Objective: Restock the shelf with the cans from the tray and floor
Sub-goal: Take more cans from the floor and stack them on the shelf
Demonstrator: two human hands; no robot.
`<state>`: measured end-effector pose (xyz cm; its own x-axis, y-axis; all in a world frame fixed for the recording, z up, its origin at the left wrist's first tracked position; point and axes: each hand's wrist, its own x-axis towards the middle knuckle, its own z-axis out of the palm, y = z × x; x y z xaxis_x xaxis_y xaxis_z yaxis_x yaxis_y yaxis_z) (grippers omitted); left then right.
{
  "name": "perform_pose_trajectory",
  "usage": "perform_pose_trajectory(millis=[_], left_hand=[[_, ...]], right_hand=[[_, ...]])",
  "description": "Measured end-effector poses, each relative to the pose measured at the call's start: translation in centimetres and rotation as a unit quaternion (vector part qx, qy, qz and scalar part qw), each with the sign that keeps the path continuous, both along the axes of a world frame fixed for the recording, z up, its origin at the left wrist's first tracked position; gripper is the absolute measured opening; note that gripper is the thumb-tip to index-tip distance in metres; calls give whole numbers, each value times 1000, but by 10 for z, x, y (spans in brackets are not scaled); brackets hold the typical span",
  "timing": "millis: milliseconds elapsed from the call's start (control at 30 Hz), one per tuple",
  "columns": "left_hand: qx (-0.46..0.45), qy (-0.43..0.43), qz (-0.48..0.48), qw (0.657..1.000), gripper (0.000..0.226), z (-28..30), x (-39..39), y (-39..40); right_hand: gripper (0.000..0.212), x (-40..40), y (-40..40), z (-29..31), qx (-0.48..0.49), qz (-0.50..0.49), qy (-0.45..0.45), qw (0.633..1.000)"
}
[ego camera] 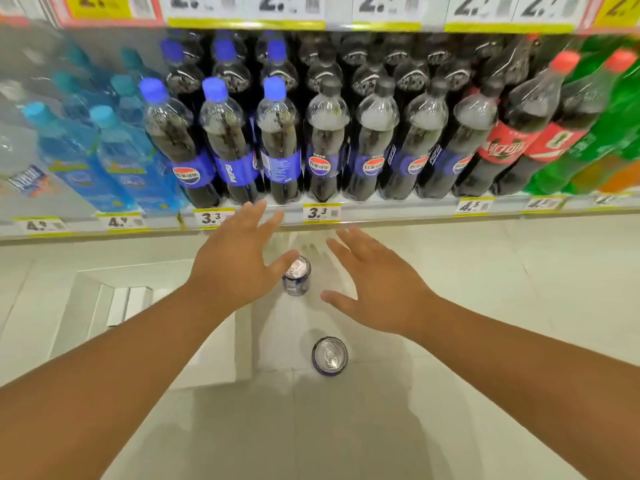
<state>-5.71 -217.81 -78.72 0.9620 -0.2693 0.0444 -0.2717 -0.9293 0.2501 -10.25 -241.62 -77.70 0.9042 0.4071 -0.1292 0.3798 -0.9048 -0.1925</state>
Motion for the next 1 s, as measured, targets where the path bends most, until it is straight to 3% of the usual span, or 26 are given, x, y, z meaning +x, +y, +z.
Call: perform_pose_trajectory(millis=[167, 467, 633, 767, 900, 1000], left_hand=[[-18, 8, 4, 1000, 75, -49, 0, -10], [-47, 78, 28, 995, 86, -113, -4, -24], [-112, 147, 79, 980, 100, -146, 4, -29], [-230, 169, 118, 951, 106, -162, 5, -35], [-296, 170, 155, 927, 91, -174, 7, -38], [-353, 176, 191, 899, 71, -178, 8, -38]], right_hand=[[90, -10, -10, -46, -19, 44, 33, 998], [101, -34, -19, -104, 10, 57, 109, 992], [116, -47, -13, -130, 105, 23, 221, 969], [120, -56, -8, -141, 201, -35, 294, 934], [117, -67, -8, -153, 214, -37, 325, 920], [99, -71, -10, -159, 209, -28, 340, 917]])
